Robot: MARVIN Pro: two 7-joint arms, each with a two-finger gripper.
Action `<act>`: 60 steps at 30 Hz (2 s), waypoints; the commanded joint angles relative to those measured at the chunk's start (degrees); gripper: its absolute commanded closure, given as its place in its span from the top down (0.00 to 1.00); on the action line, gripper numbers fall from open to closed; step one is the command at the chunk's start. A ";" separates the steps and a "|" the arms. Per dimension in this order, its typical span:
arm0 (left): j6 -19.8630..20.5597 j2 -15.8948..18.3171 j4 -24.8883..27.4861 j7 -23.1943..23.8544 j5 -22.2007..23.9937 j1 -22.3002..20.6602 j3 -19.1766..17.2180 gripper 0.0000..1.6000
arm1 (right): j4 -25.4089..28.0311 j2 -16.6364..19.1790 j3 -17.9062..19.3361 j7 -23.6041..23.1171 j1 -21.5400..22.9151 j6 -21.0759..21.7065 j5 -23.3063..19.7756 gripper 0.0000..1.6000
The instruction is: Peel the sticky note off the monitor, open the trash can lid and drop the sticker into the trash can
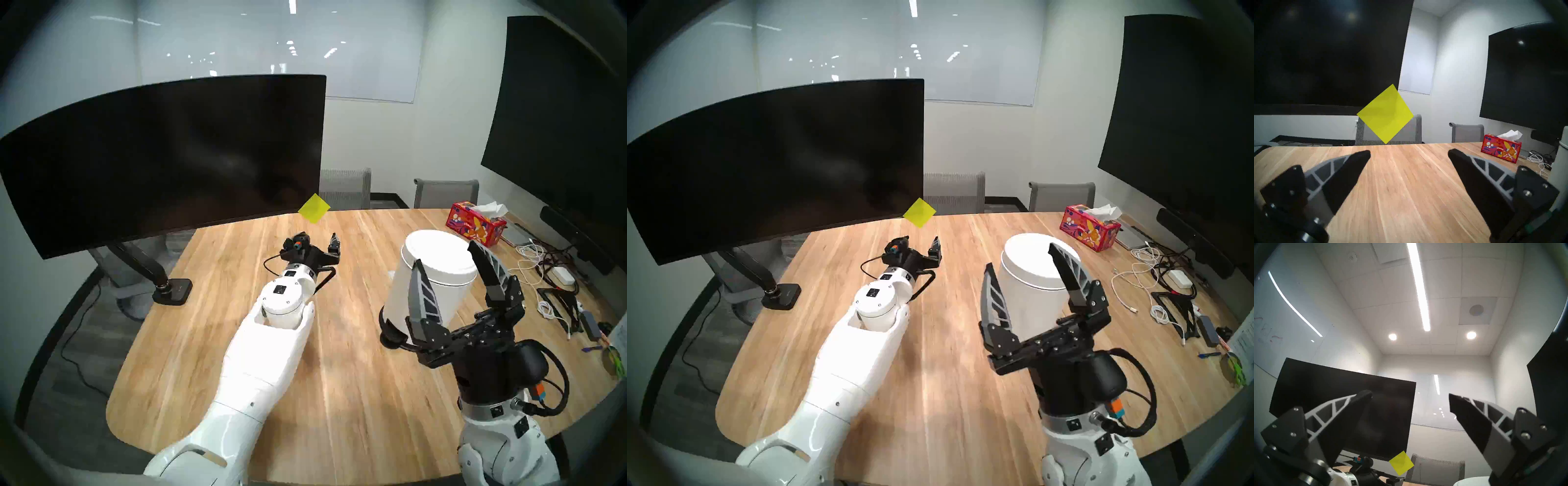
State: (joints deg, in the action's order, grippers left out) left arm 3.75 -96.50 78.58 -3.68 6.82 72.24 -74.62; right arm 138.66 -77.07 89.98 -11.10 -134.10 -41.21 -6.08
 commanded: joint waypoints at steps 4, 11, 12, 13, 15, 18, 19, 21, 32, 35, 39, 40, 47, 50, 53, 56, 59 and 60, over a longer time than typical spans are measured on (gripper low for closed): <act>-0.73 -4.41 -5.59 -1.80 0.68 -7.95 -1.76 1.00 | 1.34 -0.23 0.62 0.31 0.70 -1.15 -0.40 1.00; -1.08 -5.00 -11.61 -3.16 1.08 -11.91 -3.23 1.00 | 1.34 -0.17 0.95 0.32 1.21 -1.72 -0.65 1.00; -1.36 -5.15 -11.71 -3.24 1.11 -11.59 -3.51 1.00 | 1.34 -0.16 1.01 0.32 1.24 -1.76 -0.66 1.00; -1.32 -5.12 -13.04 -3.42 1.23 -12.87 -3.70 1.00 | 1.34 -0.15 1.06 0.33 1.28 -1.81 -0.69 1.00; -1.60 -5.40 -14.09 -3.77 1.53 -13.52 -4.39 1.00 | 1.34 -0.14 1.15 0.33 1.35 -1.90 -0.74 1.00; -1.75 -5.46 -15.97 -4.19 1.64 -15.17 -4.94 1.00 | 1.34 -0.13 1.19 0.31 1.47 -1.95 -0.80 1.00; -1.79 -5.53 -16.29 -4.31 1.70 -15.54 -5.11 1.00 | 1.34 -0.12 1.21 0.31 1.49 -1.97 -0.81 1.00; -2.00 -5.83 -17.24 -4.56 2.01 -16.55 -5.55 1.00 | 1.34 -0.13 1.24 0.31 1.58 -2.00 -0.85 1.00; -4.70 -6.50 -25.03 -5.14 3.41 -22.03 -7.18 1.00 | 1.34 -0.06 0.78 0.23 2.55 -1.71 -1.23 1.00; -5.88 -6.40 -27.43 -5.19 3.72 -22.70 -7.60 1.00 | 1.34 0.01 0.36 0.13 2.99 -1.76 -1.27 1.00; -7.16 -6.38 -30.11 -5.25 4.18 -23.67 -8.21 1.00 | 1.34 0.04 0.05 0.11 3.34 -1.94 -1.34 1.00; -7.50 -6.39 -30.74 -5.22 4.27 -23.98 -8.33 1.00 | 1.34 0.03 0.01 0.12 3.40 -1.95 -1.36 1.00; -10.00 -6.60 -33.59 -4.77 5.48 -26.06 -9.66 0.88 | 1.34 0.04 -0.27 0.16 3.71 -1.99 -1.53 1.00; -11.36 -6.81 -34.45 -4.23 6.04 -26.51 -10.10 1.00 | 1.34 0.05 -0.42 0.16 3.86 -1.96 -1.56 1.00; -13.05 -7.02 -34.80 -3.47 6.91 -26.51 -10.78 1.00 | 1.34 0.06 -0.62 0.15 3.99 -1.88 -1.66 1.00; -14.91 -7.08 -34.74 -2.52 7.38 -26.12 -11.01 1.00 | 1.34 0.08 -0.77 0.15 4.13 -1.79 -1.73 1.00; -16.50 -7.00 -34.77 -1.61 7.89 -25.68 -11.35 1.00 | 1.34 0.12 -1.07 0.10 4.30 -1.75 -1.85 1.00; -17.16 -6.98 -34.85 -1.27 8.06 -25.54 -11.45 1.00 | 1.34 0.13 -1.16 0.10 4.35 -1.73 -1.87 1.00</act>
State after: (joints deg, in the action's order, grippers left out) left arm -9.24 -102.72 42.82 -6.87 14.12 48.21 -85.94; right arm 138.73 -77.03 89.30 -10.88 -130.38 -42.86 -7.74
